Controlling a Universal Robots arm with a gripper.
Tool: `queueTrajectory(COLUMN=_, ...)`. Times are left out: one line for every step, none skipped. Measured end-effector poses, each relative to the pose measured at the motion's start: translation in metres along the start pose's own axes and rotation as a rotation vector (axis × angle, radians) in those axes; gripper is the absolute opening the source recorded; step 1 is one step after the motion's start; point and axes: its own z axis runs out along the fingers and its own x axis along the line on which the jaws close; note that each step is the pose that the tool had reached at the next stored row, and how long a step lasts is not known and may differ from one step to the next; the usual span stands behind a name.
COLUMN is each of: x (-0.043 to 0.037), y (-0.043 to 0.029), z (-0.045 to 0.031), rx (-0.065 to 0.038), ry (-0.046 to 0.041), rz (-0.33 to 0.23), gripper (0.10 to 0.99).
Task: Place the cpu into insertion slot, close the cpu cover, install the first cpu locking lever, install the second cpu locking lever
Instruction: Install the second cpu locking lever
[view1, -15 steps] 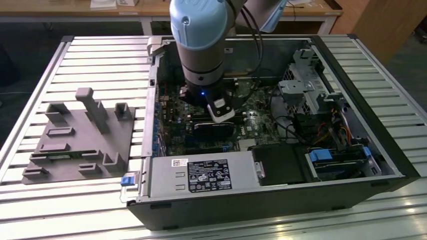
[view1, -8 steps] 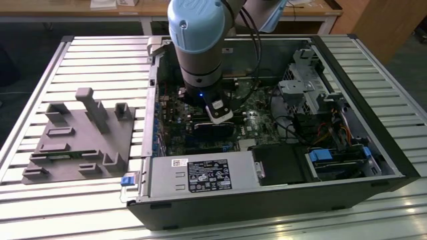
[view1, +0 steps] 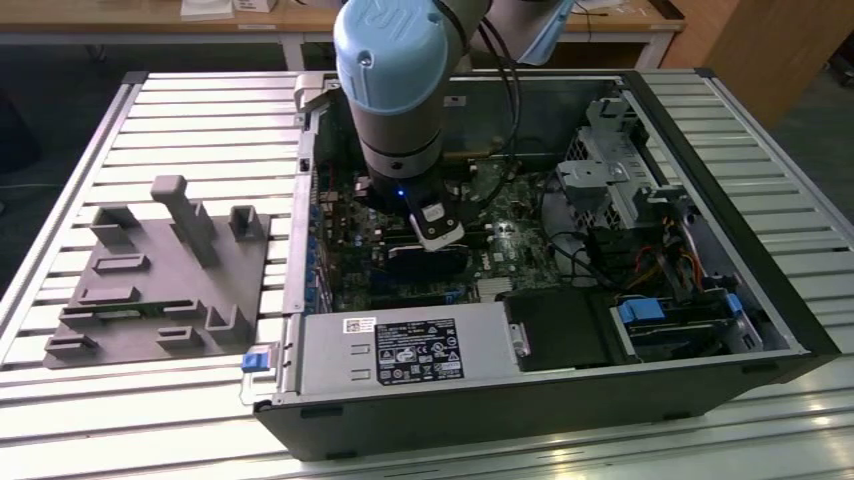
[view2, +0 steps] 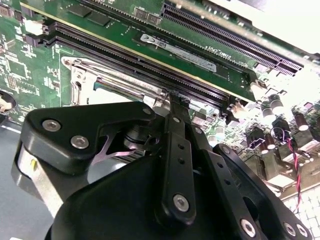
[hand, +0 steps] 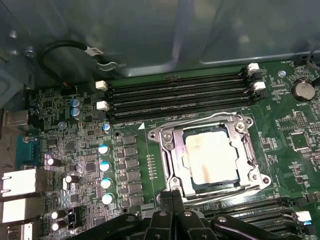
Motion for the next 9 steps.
queueTrajectory(x=0.0001, y=-0.0001, z=0.0004, rx=-0.001, ry=0.0003, rz=0.000, gripper=0.106)
queueTrajectory(x=0.0001, y=-0.0003, z=0.0008, rx=-0.001, ry=0.0006, rz=-0.001, gripper=0.106)
queueTrajectory(x=0.0001, y=-0.0004, z=0.0012, rx=-0.001, ry=0.0007, rz=-0.002, gripper=0.106)
queueTrajectory(x=0.0002, y=-0.0007, z=0.0022, rx=-0.002, ry=0.0011, rz=-0.003, gripper=0.106)
queueTrajectory(x=0.0003, y=-0.0009, z=0.0026, rx=-0.002, ry=0.0013, rz=-0.003, gripper=0.106)
queueTrajectory(x=0.0007, y=-0.0011, z=0.0030, rx=-0.002, ry=0.0015, rz=-0.004, gripper=0.106)
queueTrajectory(x=0.0010, y=-0.0013, z=0.0033, rx=-0.002, ry=0.0018, rz=-0.004, gripper=0.106)
queueTrajectory(x=0.0012, y=-0.0014, z=0.0036, rx=-0.001, ry=0.0020, rz=-0.005, gripper=0.106)
queueTrajectory(x=0.0013, y=-0.0015, z=0.0039, rx=-0.001, ry=0.0022, rz=-0.006, gripper=0.106)
